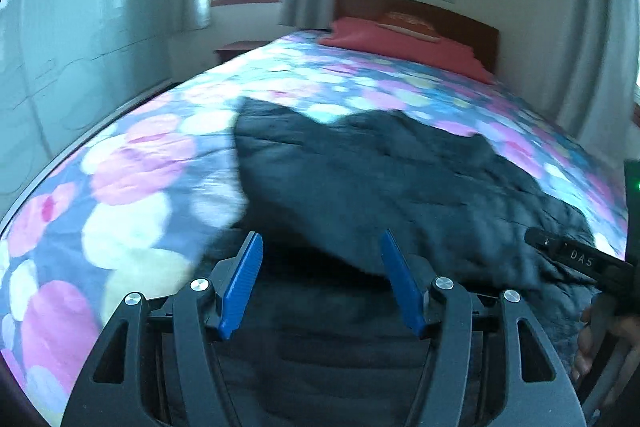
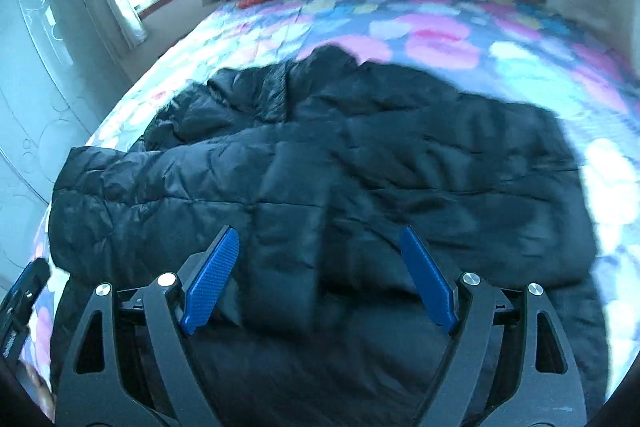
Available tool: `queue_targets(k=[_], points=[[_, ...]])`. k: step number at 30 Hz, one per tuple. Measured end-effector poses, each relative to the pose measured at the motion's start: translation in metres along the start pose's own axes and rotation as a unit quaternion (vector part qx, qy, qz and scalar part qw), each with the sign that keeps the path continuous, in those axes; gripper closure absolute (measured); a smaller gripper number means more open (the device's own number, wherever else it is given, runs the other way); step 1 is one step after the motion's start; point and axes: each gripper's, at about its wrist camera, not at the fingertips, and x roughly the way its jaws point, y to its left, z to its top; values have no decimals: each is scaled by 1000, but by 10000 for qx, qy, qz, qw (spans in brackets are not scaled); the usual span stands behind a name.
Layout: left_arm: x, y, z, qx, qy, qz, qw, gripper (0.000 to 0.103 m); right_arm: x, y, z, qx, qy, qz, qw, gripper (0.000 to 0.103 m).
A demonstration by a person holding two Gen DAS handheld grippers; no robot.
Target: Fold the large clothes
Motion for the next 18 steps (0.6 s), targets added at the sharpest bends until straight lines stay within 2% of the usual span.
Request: queue_targets(k=[1, 2, 3, 5, 7, 9, 11, 13, 15, 18], points=[[0, 10, 2, -49, -26, 75, 10000, 42, 11, 4, 0, 19, 150, 82, 9999, 35], [1, 17, 2, -74, -52, 132, 9999, 42, 17, 7, 0, 23, 264, 155, 9995, 66], [2, 23, 3, -86, -73, 184, 9998, 42, 25, 11, -1, 44, 417, 263, 9988, 71], [3, 33, 7, -99, -105, 245, 9996, 42, 23, 12, 1, 115, 386, 306, 9987, 82], [4, 39, 11, -82, -148, 270, 9995, 42, 11, 6, 8, 150, 209, 409, 9988, 85], [8, 41, 16, -45, -176, 272, 9995, 42, -4, -5, 17, 190, -37, 267, 9995, 87], [14, 42, 20, -37, -170, 257, 9995, 42, -19, -21, 26, 146, -302, -87, 9994, 87], [25, 38, 24, 3, -91, 188, 9998, 42, -26, -40, 35, 14, -478, -611, 9970, 87], [36, 34, 25, 47, 38, 131, 9999, 42, -23, -58, 40, 29, -411, -809, 9959, 87], [53, 27, 29, 72, 202, 51, 9998, 42, -2, -76, 40, 71, -75, -847, 9964, 83]])
